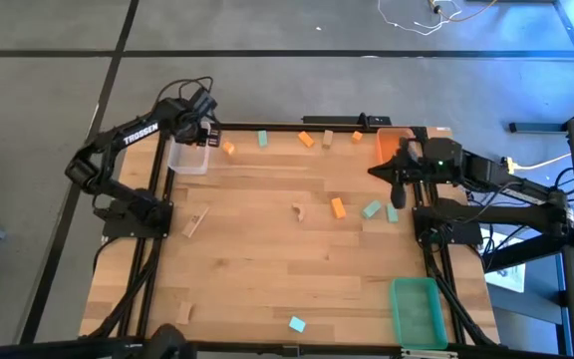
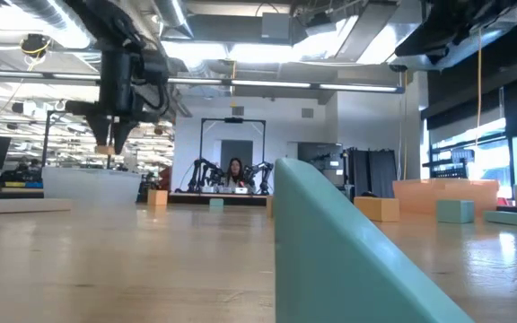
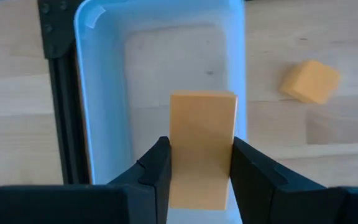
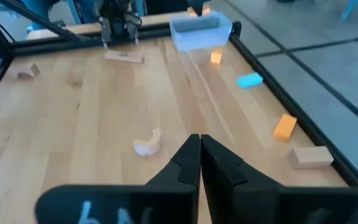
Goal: Sort & place blocks by color
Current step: Put the orange block into the transparent bin
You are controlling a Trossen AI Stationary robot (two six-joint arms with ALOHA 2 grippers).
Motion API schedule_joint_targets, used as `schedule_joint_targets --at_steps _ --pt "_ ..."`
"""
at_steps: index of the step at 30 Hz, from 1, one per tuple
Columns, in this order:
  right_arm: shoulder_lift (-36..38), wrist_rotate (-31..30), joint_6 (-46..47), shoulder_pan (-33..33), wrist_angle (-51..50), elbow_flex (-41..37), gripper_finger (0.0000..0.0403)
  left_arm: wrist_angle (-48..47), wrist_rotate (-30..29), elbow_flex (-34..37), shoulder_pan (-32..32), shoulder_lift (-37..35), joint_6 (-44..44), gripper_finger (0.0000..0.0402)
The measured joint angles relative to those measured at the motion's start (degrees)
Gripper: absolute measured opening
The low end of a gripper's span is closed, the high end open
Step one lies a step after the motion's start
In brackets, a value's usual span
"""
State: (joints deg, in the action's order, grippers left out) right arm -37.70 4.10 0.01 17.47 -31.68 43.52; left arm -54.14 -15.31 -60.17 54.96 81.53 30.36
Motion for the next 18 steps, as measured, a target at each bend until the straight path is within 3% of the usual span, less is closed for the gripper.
schedule_joint_targets --at_steps 11,18 --pt "-5.15 0.02 1.37 0.0 0.14 0.03 0.0014 2.24 2.96 0.01 4.74 8.55 -3.62 0.0122" --pt "-5.76 0.01 1.22 0.0 0.15 0.03 0.0014 2.36 2.75 0.01 5.2 9.82 -4.01 0.0176"
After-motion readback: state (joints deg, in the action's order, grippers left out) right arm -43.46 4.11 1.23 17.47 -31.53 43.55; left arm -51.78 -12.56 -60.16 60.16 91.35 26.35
